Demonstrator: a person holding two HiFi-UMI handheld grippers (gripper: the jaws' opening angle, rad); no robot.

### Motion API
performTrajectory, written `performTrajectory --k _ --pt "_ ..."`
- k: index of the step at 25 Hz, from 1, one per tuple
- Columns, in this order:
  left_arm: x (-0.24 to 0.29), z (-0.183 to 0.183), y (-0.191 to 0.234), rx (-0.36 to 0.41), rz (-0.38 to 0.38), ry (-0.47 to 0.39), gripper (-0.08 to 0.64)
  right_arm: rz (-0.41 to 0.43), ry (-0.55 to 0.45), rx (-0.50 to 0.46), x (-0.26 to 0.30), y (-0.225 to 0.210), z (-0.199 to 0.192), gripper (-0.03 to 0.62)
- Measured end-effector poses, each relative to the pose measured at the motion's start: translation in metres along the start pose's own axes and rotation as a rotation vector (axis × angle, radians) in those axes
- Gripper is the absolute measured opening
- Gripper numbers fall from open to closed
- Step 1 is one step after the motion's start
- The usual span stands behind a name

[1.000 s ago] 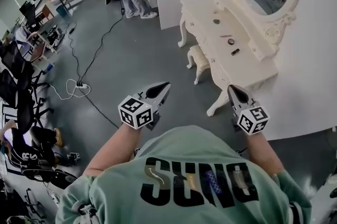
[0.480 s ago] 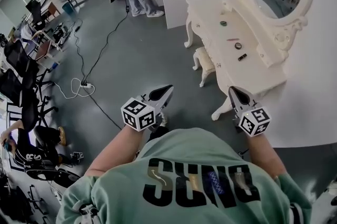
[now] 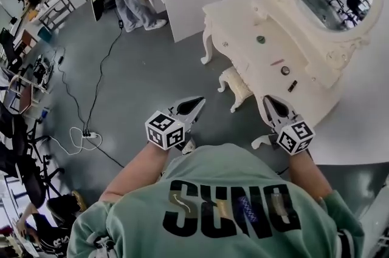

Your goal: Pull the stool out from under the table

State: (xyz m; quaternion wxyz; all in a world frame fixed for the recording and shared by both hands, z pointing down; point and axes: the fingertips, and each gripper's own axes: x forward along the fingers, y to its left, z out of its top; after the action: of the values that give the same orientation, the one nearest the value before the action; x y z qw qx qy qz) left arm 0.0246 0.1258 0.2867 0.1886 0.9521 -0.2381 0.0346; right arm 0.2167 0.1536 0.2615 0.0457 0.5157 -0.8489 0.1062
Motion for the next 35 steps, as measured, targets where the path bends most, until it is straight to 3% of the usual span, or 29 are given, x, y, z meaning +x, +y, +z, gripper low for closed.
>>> performTrajectory --k 4,8,13,16,20,24,28,35 --pt "0.01 0.026 0.067 0.001 -0.064 0.057 0.009 -0.061 0.011 0.015 0.066 -0.003 0.024 -0.006" --pt "0.041 0.034 0.113 -0.009 -0.082 0.093 0.009 -0.099 0.024 0.005 0.105 -0.025 0.036 -0.006" --pt "0.097 0.022 0.133 0.016 -0.032 0.136 0.009 -0.067 0.029 -0.007 0.12 -0.065 0.032 -0.006" --pt "0.115 0.015 0.13 0.018 0.062 0.177 0.009 0.023 0.023 0.001 0.122 -0.073 0.032 -0.006" --pt "0.166 -0.012 0.146 -0.069 0.195 0.2 0.009 0.162 0.068 0.017 0.151 -0.107 0.004 -0.006" --pt "0.202 -0.045 0.176 -0.074 0.232 0.25 0.009 0.19 0.078 0.024 0.185 -0.131 -0.021 -0.006" --pt "0.203 -0.07 0.213 -0.079 0.198 0.265 0.009 0.142 0.091 0.045 0.215 -0.114 -0.054 -0.006" --pt "0.218 -0.14 0.286 -0.06 0.123 0.328 0.009 -0.017 0.206 0.097 0.259 -0.114 -0.156 -0.006"
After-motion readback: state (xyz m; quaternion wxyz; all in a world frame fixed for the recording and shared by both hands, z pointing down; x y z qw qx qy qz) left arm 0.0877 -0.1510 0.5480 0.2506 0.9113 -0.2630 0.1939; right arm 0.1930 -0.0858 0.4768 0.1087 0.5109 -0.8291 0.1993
